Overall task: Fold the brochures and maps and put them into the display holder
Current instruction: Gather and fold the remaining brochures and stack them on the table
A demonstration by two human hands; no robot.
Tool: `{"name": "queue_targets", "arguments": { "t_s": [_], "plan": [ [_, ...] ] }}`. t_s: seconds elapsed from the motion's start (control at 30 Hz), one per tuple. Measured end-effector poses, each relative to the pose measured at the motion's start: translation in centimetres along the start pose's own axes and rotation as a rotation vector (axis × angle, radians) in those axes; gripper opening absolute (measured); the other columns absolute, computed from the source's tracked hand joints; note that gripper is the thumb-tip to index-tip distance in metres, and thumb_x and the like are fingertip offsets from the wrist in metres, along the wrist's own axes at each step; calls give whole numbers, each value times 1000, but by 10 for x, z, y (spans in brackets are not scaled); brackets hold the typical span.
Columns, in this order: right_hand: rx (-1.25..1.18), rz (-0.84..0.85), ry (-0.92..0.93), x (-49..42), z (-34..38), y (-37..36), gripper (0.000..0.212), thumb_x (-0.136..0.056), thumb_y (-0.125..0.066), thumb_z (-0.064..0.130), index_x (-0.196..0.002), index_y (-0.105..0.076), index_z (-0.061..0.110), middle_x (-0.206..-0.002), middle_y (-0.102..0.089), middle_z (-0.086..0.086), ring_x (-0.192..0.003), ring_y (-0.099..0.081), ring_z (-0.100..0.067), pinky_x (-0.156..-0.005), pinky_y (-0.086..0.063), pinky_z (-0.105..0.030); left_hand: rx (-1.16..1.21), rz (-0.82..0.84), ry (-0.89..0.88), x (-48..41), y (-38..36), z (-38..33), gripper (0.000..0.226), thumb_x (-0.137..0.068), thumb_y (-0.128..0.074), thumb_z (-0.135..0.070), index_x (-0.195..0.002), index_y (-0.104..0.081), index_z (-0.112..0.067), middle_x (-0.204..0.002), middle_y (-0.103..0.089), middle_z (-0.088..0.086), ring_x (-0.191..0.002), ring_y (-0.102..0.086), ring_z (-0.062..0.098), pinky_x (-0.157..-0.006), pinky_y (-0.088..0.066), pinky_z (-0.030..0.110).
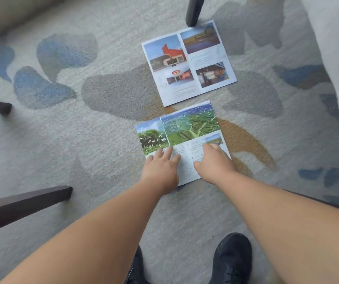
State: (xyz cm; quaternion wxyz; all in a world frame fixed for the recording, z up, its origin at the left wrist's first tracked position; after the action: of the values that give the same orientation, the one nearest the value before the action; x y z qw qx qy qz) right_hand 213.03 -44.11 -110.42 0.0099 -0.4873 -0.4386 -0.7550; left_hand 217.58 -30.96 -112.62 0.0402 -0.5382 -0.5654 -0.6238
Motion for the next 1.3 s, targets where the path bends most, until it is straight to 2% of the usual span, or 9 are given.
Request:
{"name": "queue_targets", "arguments": {
  "t_s": [0.3,0.5,0.57,0.63,0.8,0.9,1.07,1.2,1.3],
  "plan": [
    [-218,-35,-331,-45,-36,2,105,-81,-73,43,-155,-3,20,-156,-16,-16,-141,-24,-37,-109,-33,-49,2,70,-7,-12,-14,-2,68,-91,-43,-17,-153,-18,-27,-165,5,-2,-151,3,33,-118,-17,58],
    [-330,-184,-420,-53,-52,28,65,-79,-76,38,-132,-46,12,-137,-41,-13,-111,-55,-33,-79,-44,-35,0,63,-32,-17,-3,-2,59,-90,-44,-21,-147,-33,-26,-161,-13,0,-144,-17,30,-107,-34,54],
    [-358,-181,-357,-52,-53,37,43,-82,-73,37,-114,-60,12,-122,-56,-11,-96,-61,-30,-75,-50,-33,29,51,-30,-19,4,-4,55,-92,-43,-24,-146,-36,-22,-157,-23,1,-139,-27,30,-103,-38,52],
    [-326,-219,-240,-45,-45,48,18,-87,-67,33,-86,-61,16,-92,-64,-5,-72,-59,-23,-56,-44,-29,181,9,16,-23,18,-2,53,-95,-43,-31,-146,-38,-19,-154,-35,3,-135,-37,29,-105,-41,50],
    [-316,-265,55,10,16,63,25,-90,-56,30,-74,-39,21,-67,-51,6,-63,-49,-24,-51,-30,-32,1079,-94,260,-5,69,2,75,-89,-44,-69,-140,-48,-14,-138,-56,9,-119,-58,30,-100,-48,49],
    [-344,-195,154,60,55,71,19,-90,-53,35,-80,-37,31,-71,-54,9,-67,-53,-22,-52,-35,-31,1353,-120,345,36,101,1,67,-89,-51,-65,-130,-54,-12,-126,-60,11,-104,-65,28,-82,-59,50],
    [-323,-86,313,157,95,125,14,-88,-59,34,-92,-45,33,-84,-54,13,-77,-54,-17,-55,-37,-27,1588,7,288,133,163,-8,66,-82,-57,-70,-131,-54,-25,-119,-64,7,-105,-67,25,-80,-60,44],
    [-348,33,422,242,126,187,35,-77,-66,52,-102,-46,39,-108,-46,15,-95,-55,-12,-68,-43,-32,1580,-181,312,222,241,-7,15,-91,-59,-21,-103,-67,-15,-89,-71,8,-73,-69,20,-64,-56,35],
    [-447,-15,425,301,133,252,41,-81,-65,56,-113,-48,38,-123,-43,15,-88,-55,6,-66,-43,-15,1643,-271,342,290,303,-10,19,-92,-53,-6,-90,-68,-17,-76,-76,1,-66,-72,18,-64,-57,34]
  ]
}}
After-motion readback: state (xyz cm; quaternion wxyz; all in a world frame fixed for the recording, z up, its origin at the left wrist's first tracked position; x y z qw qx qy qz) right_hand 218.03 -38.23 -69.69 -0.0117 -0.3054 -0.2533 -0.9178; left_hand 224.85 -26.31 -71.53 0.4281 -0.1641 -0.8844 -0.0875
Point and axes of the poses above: each hand's wrist, its own x-axis away from the middle knuckle, its own y-axis out of the back of the hand, z = x × y, the point moved 9 cm from there along -x, towards the middle knuckle
